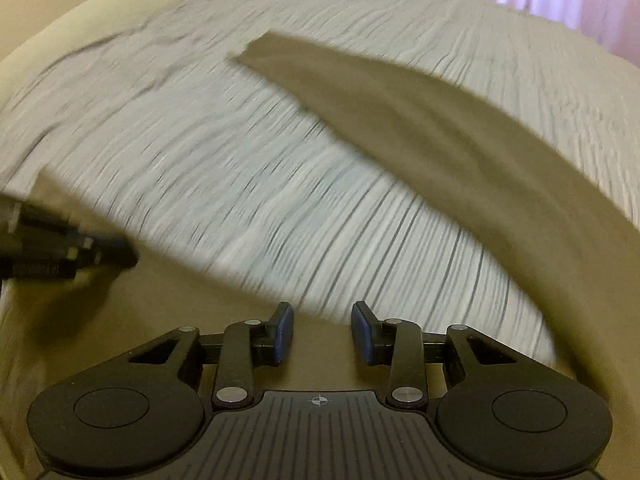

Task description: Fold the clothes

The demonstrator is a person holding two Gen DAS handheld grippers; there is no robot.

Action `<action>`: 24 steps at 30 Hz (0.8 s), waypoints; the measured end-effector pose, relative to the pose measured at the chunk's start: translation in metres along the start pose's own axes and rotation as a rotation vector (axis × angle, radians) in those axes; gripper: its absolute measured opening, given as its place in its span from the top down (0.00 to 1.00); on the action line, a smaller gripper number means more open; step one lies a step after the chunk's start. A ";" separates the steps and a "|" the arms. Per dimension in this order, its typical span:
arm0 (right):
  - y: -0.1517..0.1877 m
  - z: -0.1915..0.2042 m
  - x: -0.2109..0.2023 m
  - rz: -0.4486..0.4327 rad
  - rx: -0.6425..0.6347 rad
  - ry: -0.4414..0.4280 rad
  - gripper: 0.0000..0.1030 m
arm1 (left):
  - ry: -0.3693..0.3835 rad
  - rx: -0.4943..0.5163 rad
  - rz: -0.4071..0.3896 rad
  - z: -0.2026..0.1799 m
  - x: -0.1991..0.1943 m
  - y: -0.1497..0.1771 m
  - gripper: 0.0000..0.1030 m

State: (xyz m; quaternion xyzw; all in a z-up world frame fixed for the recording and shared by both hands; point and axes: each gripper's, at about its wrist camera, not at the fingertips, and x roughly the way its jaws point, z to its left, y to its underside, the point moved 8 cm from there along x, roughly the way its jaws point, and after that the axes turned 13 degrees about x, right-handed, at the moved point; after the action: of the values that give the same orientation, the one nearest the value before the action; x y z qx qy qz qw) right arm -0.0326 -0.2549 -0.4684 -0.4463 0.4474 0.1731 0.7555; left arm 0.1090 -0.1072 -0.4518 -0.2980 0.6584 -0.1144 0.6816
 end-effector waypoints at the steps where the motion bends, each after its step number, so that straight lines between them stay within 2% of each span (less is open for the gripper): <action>1: -0.009 -0.004 0.004 -0.012 0.019 0.012 0.65 | -0.017 -0.008 -0.011 0.003 -0.005 -0.002 0.97; 4: -0.023 -0.015 -0.009 -0.060 0.083 0.022 0.65 | -0.068 -0.033 -0.043 0.011 -0.020 -0.008 0.96; 7: -0.013 -0.017 -0.045 -0.092 0.128 -0.004 0.65 | 0.008 -0.101 -0.045 0.001 -0.036 -0.002 0.93; 11: 0.029 -0.003 -0.063 0.001 0.136 -0.055 0.65 | 0.125 -0.114 -0.019 -0.034 -0.039 0.007 0.93; 13: 0.042 0.003 -0.051 0.046 0.117 -0.059 0.65 | 0.125 -0.087 -0.003 -0.042 -0.026 0.005 0.93; 15: 0.040 0.003 -0.033 0.049 0.097 -0.039 0.65 | 0.106 -0.061 0.004 -0.045 -0.016 -0.003 0.93; 17: 0.025 -0.002 -0.024 0.029 0.081 -0.024 0.65 | 0.109 -0.033 -0.050 -0.039 -0.020 -0.019 0.92; 18: 0.014 -0.005 -0.026 0.008 0.068 -0.032 0.65 | 0.116 -0.004 -0.065 -0.036 -0.022 -0.025 0.87; 20: -0.003 -0.012 -0.030 -0.015 0.023 -0.068 0.64 | 0.162 0.075 -0.070 -0.034 -0.024 -0.033 0.80; 24: -0.008 -0.024 -0.027 0.075 -0.165 -0.133 0.64 | 0.285 0.236 -0.028 -0.039 -0.014 -0.041 0.71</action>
State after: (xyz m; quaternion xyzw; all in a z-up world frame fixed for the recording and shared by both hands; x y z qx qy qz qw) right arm -0.0545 -0.2749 -0.4462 -0.4774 0.3970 0.2668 0.7370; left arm 0.0791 -0.1424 -0.4158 -0.2061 0.7260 -0.2414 0.6100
